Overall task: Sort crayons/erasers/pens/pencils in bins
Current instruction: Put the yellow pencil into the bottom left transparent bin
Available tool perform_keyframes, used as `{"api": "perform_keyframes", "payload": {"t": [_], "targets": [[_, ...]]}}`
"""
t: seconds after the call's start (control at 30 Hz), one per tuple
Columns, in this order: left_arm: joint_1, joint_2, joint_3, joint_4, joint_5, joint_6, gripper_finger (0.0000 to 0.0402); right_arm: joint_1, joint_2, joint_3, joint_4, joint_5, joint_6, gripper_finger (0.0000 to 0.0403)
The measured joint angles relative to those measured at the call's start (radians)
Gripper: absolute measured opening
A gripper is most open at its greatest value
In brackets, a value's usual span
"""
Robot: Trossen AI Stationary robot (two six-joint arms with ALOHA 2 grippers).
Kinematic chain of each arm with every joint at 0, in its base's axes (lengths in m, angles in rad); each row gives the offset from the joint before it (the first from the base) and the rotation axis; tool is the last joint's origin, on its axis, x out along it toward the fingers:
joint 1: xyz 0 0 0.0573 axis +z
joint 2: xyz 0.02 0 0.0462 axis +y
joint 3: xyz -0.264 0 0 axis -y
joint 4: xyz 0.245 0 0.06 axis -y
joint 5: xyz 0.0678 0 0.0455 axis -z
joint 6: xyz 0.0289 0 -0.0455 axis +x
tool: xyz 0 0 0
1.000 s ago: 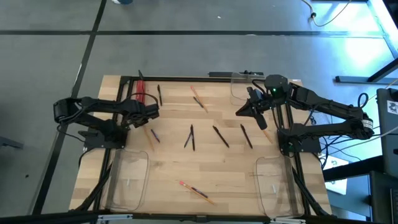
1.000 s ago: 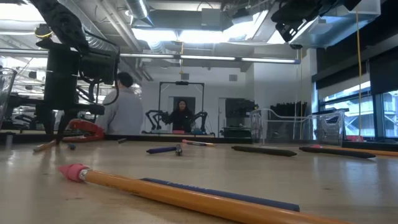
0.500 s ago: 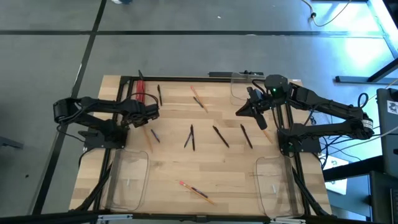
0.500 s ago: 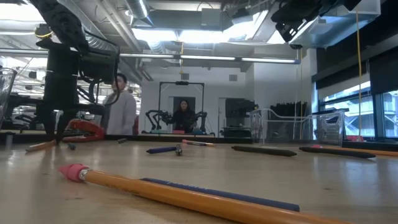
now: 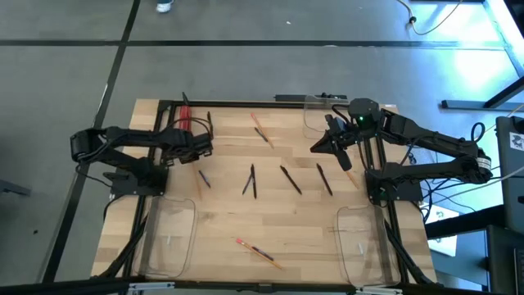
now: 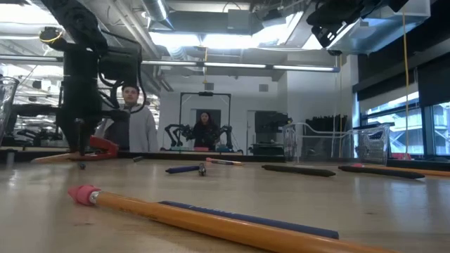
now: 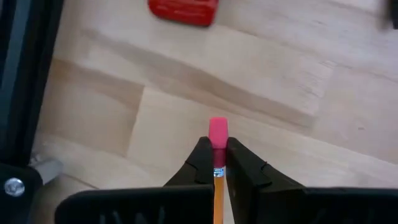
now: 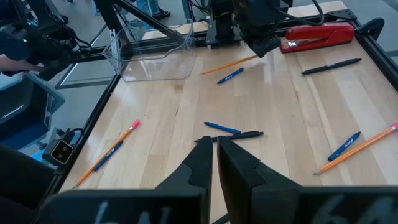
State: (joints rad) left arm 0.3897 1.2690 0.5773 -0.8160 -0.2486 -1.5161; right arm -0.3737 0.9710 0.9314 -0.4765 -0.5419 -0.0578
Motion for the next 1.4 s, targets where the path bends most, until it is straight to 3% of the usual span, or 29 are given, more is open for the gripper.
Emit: {"api": "perform_keyframes", "payload": {"t": [0.5,0.7,0.93,1.13,1.4], "targets": [[0.000,0.000,0.139,-0.011,-0.049,0.151,0.0006,0.000,0.000,0.000,0.000,0.000,0.000,0.0028],[0.000,-0.001,0.279,-0.049,-0.049,0.289,0.0007,0.000,0.000,0.000,0.000,0.000,0.000,0.0028],[-0.051,-0.002,0.497,-0.237,-0.056,0.402,0.0008,0.000,0.000,0.000,0.000,0.000,0.000,0.0028],[-0.160,-0.002,0.654,-0.416,-0.062,0.355,0.0008,0.000,0.000,0.000,0.000,0.000,0.000,0.0028],[-0.378,-0.002,0.793,-0.557,-0.008,0.156,0.0009,0.000,0.000,0.000,0.000,0.000,-0.003,0.0028]]}}
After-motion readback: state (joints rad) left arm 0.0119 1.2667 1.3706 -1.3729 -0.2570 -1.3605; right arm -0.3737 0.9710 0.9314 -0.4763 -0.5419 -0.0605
